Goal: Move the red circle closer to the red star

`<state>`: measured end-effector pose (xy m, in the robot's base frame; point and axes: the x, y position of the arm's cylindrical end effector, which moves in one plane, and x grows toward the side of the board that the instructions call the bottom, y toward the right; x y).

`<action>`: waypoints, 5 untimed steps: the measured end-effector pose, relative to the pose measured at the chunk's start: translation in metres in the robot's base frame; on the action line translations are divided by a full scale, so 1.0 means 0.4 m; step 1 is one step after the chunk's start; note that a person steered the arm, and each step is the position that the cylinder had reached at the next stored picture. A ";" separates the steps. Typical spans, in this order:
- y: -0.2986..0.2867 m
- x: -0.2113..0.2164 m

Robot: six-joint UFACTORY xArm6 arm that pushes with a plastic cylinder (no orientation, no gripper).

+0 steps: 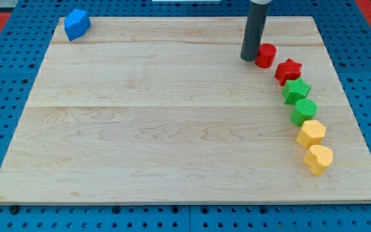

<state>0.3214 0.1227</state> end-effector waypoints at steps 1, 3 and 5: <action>0.000 0.000; 0.000 -0.004; 0.034 -0.006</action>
<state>0.3189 0.1364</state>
